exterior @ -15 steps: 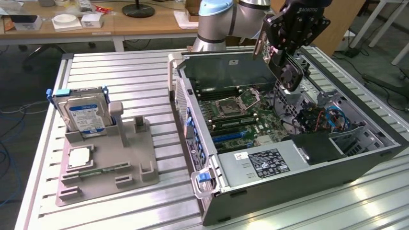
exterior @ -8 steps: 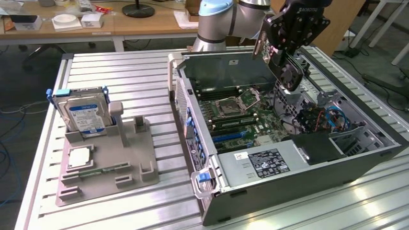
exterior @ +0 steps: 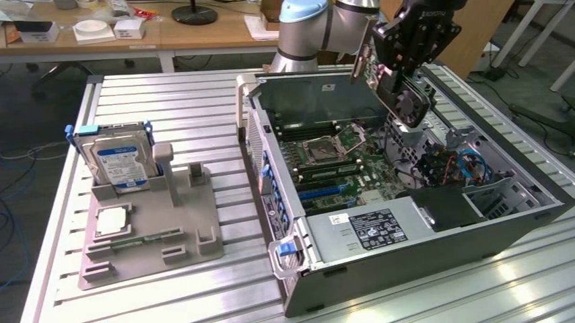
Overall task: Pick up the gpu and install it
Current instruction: 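Insert the gpu into the slot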
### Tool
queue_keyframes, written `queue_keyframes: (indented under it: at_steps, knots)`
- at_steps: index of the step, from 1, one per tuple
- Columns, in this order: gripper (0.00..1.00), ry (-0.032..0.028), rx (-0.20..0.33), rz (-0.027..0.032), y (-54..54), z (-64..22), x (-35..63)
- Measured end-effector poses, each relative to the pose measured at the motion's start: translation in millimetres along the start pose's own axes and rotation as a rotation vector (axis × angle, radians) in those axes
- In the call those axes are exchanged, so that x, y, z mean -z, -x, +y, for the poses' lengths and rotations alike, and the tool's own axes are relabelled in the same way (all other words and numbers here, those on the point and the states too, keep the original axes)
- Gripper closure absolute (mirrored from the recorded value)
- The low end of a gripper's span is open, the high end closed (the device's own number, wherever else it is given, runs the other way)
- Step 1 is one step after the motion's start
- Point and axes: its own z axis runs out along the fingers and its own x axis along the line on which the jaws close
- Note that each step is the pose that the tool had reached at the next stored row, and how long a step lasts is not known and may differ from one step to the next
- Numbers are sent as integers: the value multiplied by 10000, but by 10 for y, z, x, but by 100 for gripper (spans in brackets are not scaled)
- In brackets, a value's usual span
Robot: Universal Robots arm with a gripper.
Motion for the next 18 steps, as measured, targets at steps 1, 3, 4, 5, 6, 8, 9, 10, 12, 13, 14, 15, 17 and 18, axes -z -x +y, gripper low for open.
queue_keyframes:
  at_steps: [1,3,4,5,6,8,9,10,12,13,14,15,17,18]
  knots:
    - [74,2,113,2,0,0,0]
    - [74,6,345,7,0,0,0]
    - [74,8,454,9,0,0,0]
    - [74,10,556,11,0,-1,0]
    - [74,12,659,13,0,-1,0]
    - [74,17,888,17,0,-1,0]
    - [74,19,1021,20,0,-1,0]
    - [74,22,1156,23,0,-1,0]
    - [74,27,1428,28,0,-1,0]
    - [74,30,1563,30,0,-1,0]
    - [74,33,1707,34,0,-1,0]
    - [74,35,1852,37,0,-1,0]
    - [74,41,2152,42,0,-1,0]
    - [74,44,2300,46,0,-1,0]
